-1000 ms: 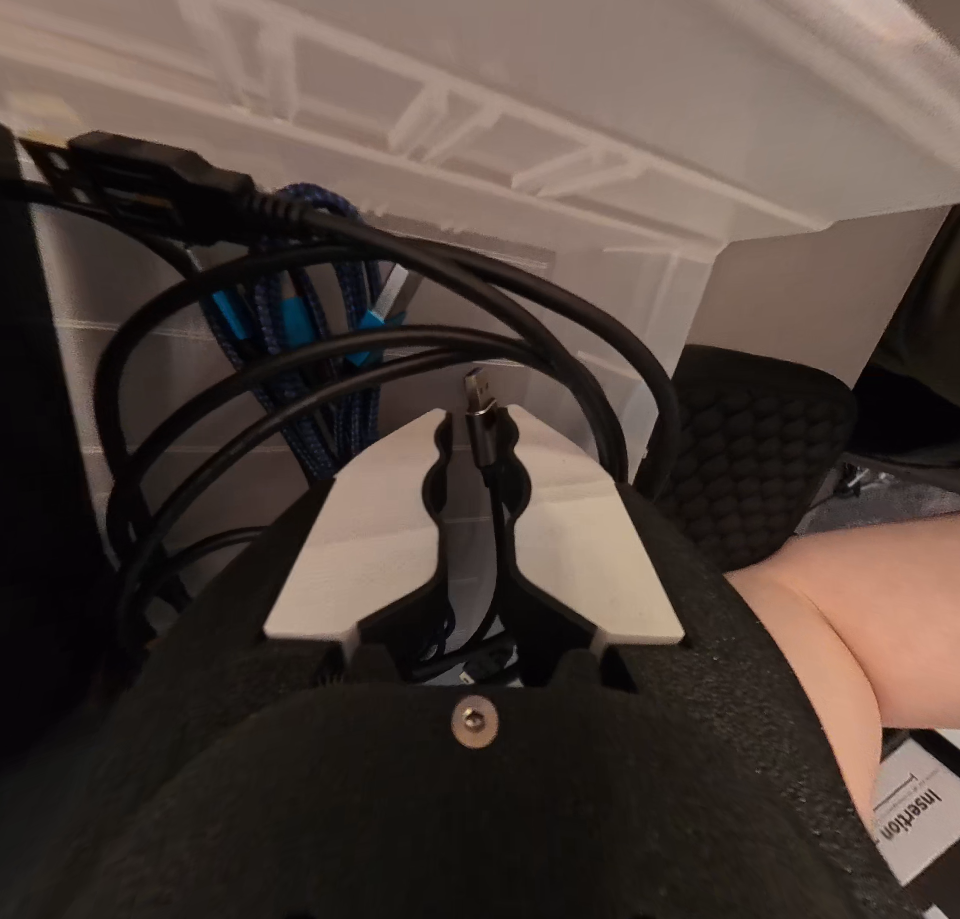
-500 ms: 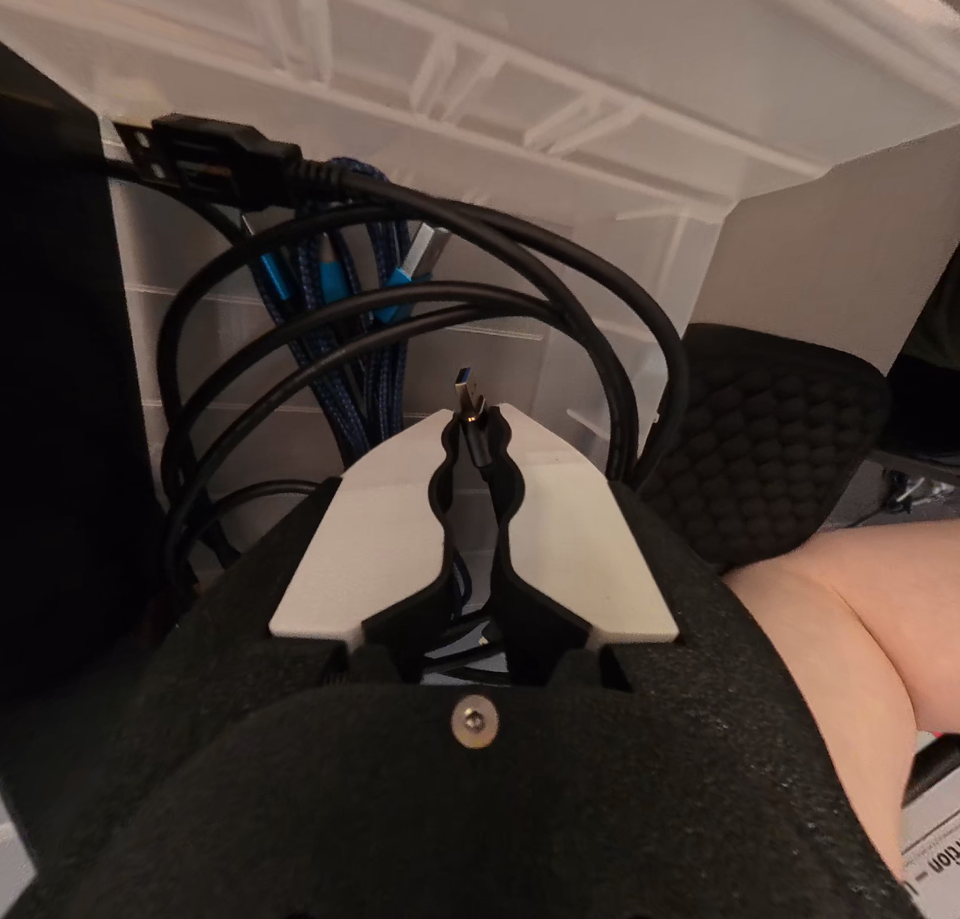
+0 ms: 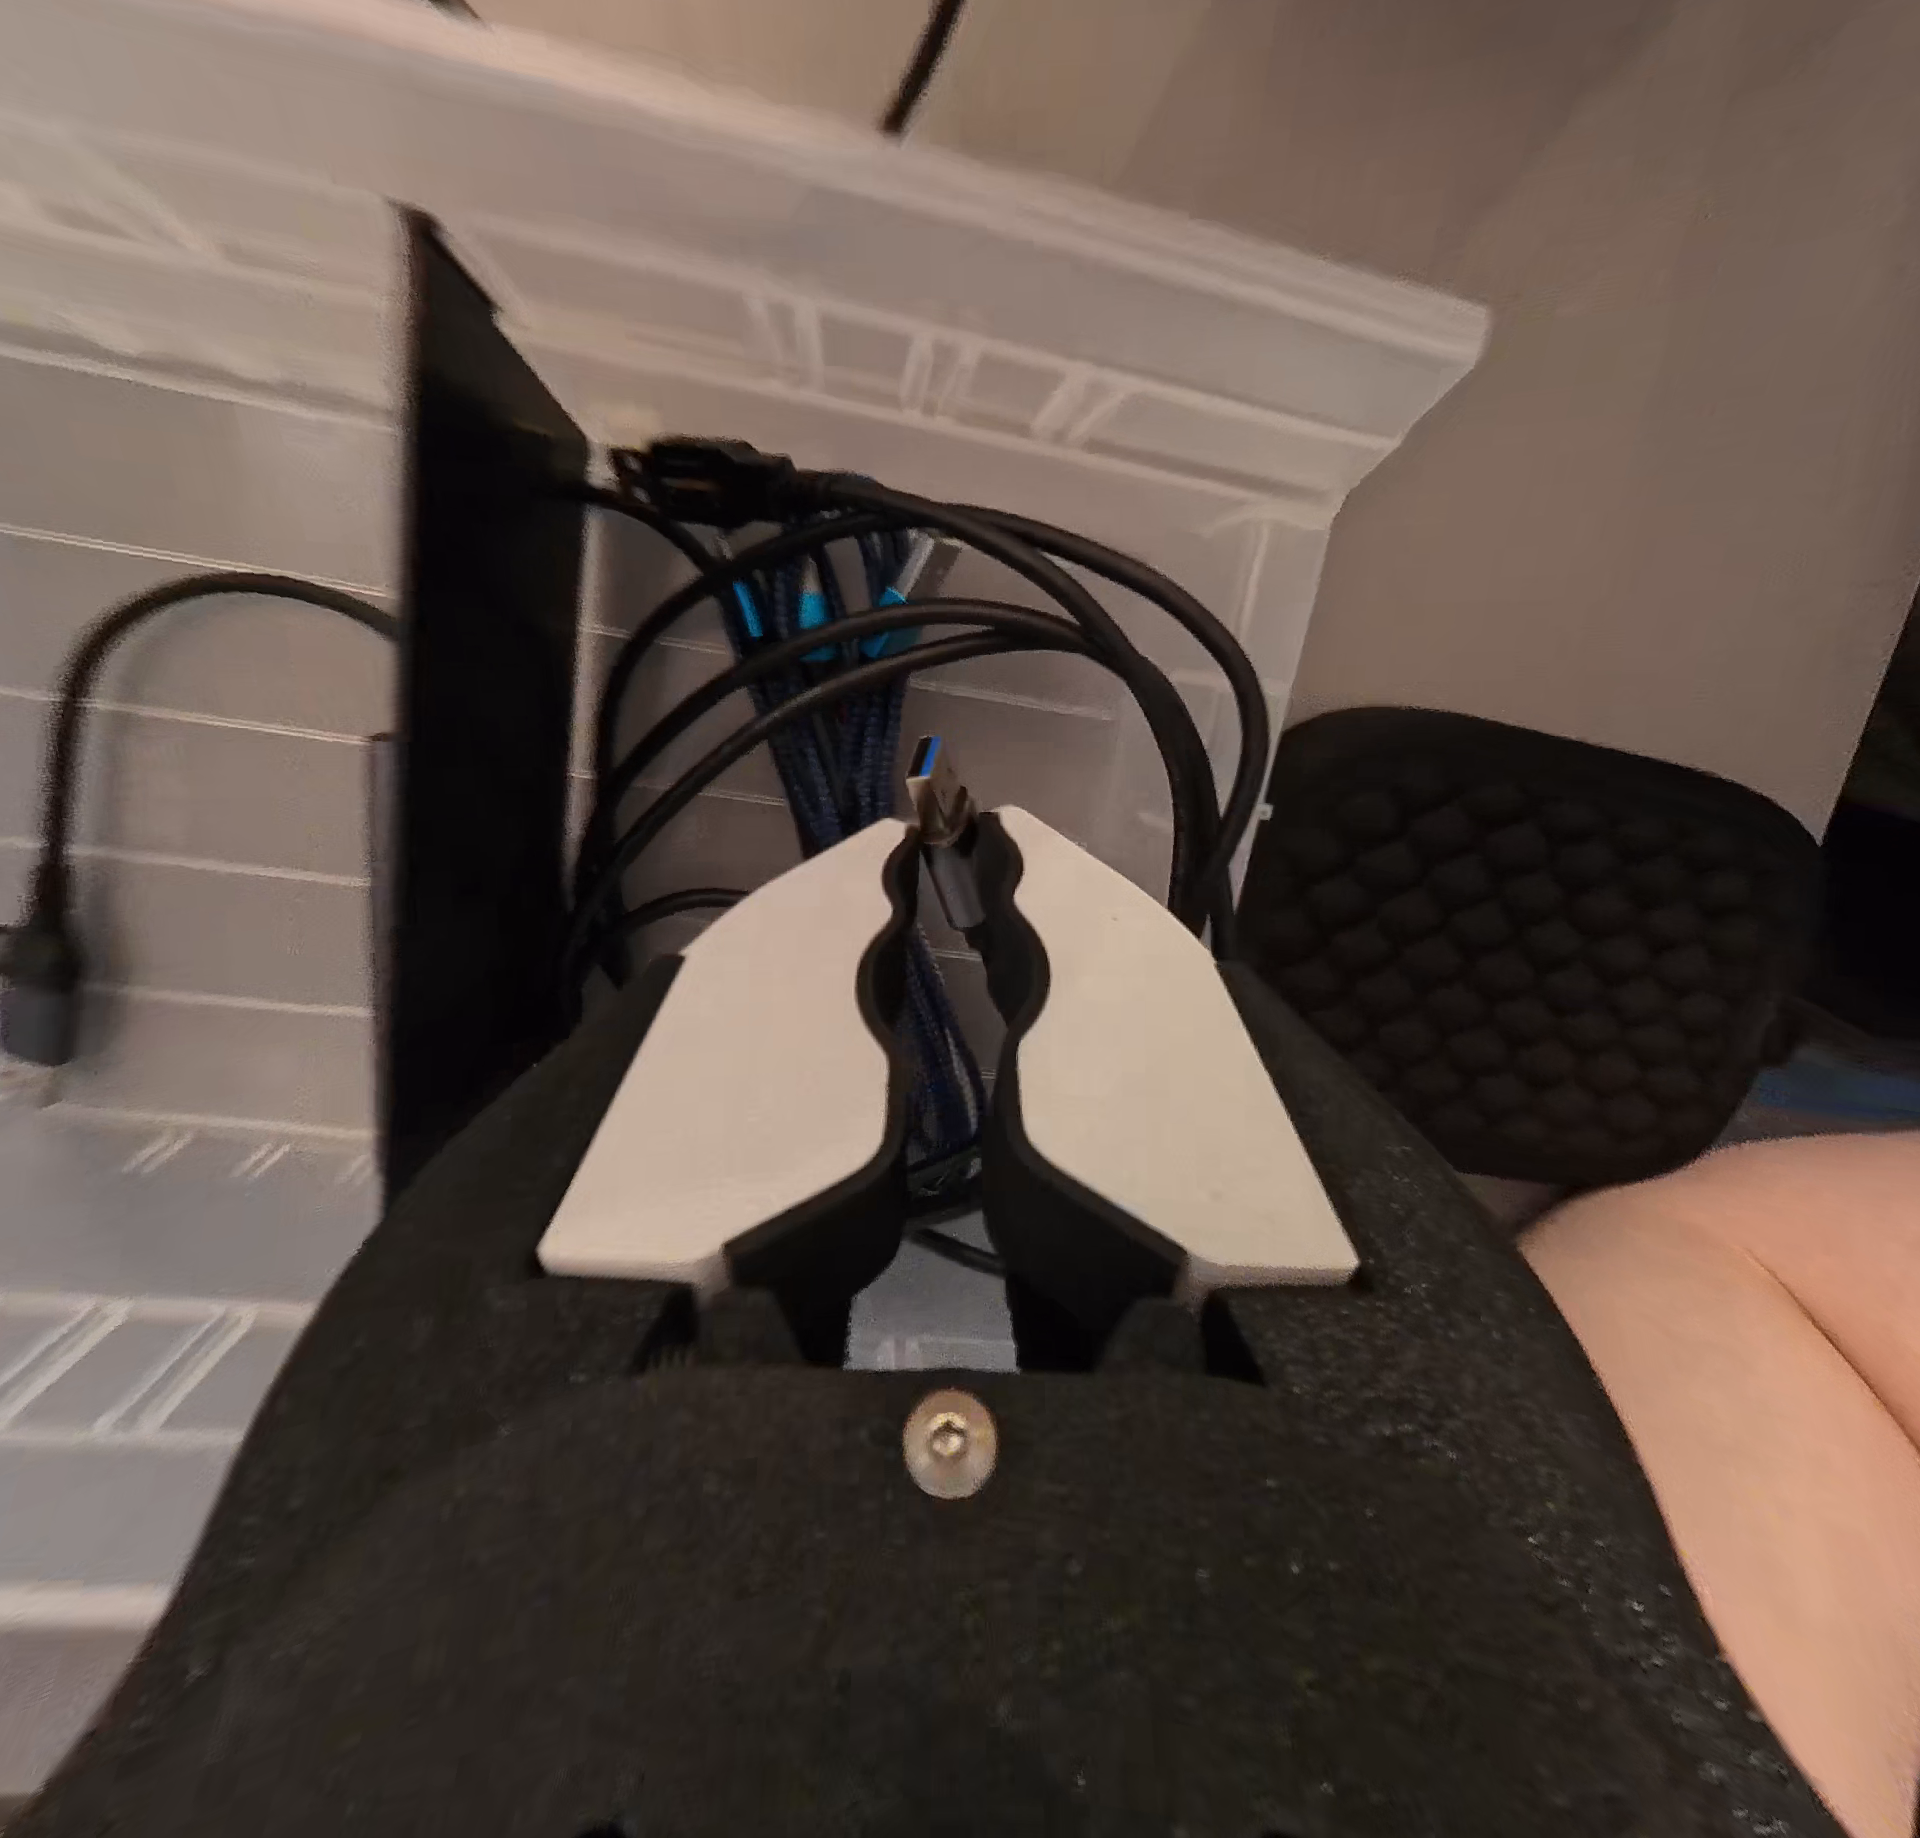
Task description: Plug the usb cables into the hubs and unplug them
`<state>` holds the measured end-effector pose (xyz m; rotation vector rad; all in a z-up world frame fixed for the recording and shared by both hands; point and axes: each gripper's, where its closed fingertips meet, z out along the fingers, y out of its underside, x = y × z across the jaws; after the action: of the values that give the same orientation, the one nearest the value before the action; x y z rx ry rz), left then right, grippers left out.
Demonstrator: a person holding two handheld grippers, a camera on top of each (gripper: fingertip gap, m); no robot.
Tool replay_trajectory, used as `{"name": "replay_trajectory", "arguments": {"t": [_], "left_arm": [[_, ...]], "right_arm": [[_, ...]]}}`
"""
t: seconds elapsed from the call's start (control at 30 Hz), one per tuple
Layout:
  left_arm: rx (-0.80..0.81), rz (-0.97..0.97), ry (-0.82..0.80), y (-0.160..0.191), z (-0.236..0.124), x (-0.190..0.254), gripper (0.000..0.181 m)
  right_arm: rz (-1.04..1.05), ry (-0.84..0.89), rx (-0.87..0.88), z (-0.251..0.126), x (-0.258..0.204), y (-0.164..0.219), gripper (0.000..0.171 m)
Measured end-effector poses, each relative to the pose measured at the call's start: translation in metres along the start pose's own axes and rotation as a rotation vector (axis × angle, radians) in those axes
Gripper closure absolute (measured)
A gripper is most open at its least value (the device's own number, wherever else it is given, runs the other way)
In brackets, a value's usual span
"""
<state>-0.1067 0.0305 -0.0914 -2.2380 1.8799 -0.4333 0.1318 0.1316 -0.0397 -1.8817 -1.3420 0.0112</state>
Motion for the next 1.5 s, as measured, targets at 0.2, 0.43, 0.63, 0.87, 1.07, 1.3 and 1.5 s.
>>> {"name": "replay_trajectory", "arguments": {"t": [0.2,0.43,0.63,0.87,1.07,1.3,1.5], "left_arm": [[0.253,-0.018,-0.133,-0.02,-0.051,-0.009,0.172],[0.557,-0.299,-0.248,-0.038,-0.1,-0.046,0.173],[0.805,-0.353,-0.194,-0.054,-0.137,-0.041,0.174],[0.915,-0.298,-0.244,-0.071,-0.165,-0.021,0.173],[0.604,-0.417,-0.048,-0.045,-0.1,-0.021,0.174],[0.695,-0.251,0.243,-0.097,-0.085,0.02,0.173],[1.035,-0.36,0.317,-0.114,-0.131,0.002,0.174]], "right_arm": [[-0.002,0.0,-0.001,0.001,-0.001,0.0,0.114],[-0.008,-0.005,-0.006,0.003,-0.005,0.0,0.114],[0.003,-0.036,0.103,0.0,-0.015,-0.02,0.116],[0.082,-0.354,0.571,-0.036,-0.091,-0.101,0.12],[0.04,-0.302,0.583,-0.051,-0.096,-0.112,0.121],[0.101,-0.28,0.578,-0.056,-0.079,-0.108,0.121],[0.109,-0.285,0.585,-0.059,-0.078,-0.107,0.121]]}}
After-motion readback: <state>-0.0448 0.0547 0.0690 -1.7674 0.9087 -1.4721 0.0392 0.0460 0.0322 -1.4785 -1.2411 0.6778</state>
